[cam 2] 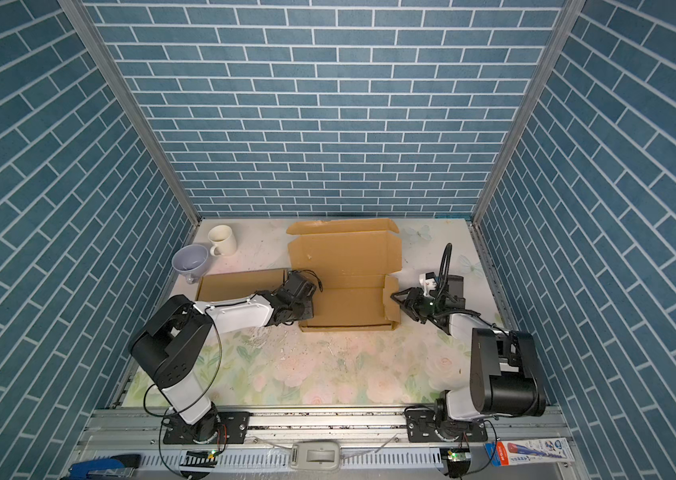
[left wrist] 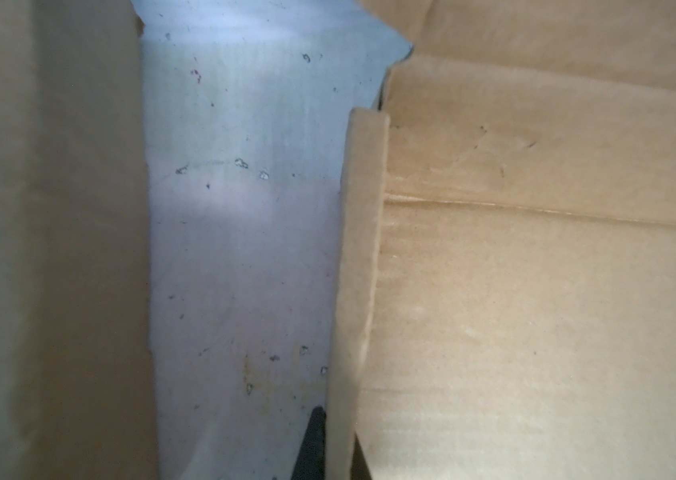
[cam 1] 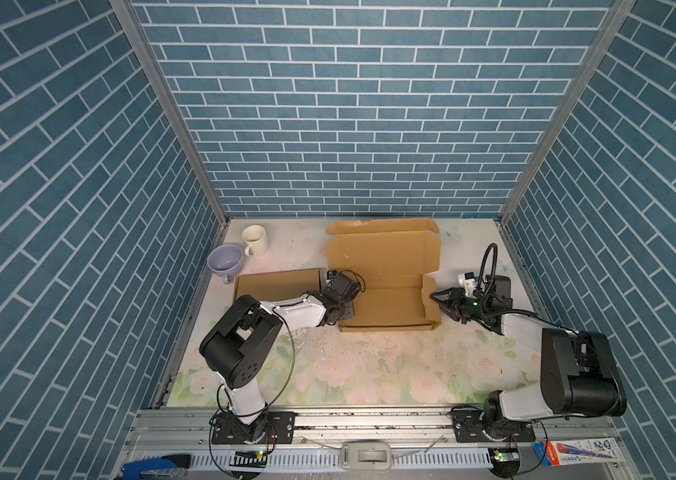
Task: Fold the paper box
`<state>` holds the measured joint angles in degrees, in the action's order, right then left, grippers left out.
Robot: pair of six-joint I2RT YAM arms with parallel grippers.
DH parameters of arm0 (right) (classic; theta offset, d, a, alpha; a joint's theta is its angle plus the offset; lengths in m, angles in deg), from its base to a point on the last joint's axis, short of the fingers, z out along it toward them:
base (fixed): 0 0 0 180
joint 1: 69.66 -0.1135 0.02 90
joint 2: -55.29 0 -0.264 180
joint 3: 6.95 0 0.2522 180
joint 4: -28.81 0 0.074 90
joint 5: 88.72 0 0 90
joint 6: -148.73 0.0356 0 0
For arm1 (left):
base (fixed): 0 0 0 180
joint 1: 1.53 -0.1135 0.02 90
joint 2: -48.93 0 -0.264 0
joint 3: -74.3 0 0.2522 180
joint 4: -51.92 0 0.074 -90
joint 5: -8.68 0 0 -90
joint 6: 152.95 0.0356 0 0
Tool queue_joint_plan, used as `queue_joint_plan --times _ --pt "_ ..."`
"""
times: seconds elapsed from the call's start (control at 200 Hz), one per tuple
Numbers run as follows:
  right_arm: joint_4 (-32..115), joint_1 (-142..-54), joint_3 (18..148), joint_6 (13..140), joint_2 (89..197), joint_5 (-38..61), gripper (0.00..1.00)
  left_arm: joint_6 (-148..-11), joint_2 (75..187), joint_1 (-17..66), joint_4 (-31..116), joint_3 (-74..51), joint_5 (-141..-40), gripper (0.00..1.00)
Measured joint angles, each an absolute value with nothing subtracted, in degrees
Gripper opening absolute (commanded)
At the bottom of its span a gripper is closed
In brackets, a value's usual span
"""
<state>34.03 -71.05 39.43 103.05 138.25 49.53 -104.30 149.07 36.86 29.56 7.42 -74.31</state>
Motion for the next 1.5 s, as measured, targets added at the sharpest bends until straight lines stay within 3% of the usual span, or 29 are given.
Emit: queue_joint_plan --times 0.38,0.955,1.19,1.495 --pt "51.71 -83.16 48.81 94.24 138.88 23.6 0.32 -104.3 149.14 37.01 29.36 7.18 -74.27 0.0" --pt "67.58 -102.9 62.93 90.28 154.49 -21.9 0.0 -103.84 153.51 38.94 23.85 0.58 -69.11 0.0" --pt "75.08 -107.05 69.31 92.1 160.59 -30.45 0.0 -104.12 157.53 42.81 18.24 -4.45 -60.1 0.0" --pt "78.2 -108.4 71.89 95.0 163.78 -33.14 0.0 -104.3 161.83 45.93 12.97 -9.04 -52.54 0.0"
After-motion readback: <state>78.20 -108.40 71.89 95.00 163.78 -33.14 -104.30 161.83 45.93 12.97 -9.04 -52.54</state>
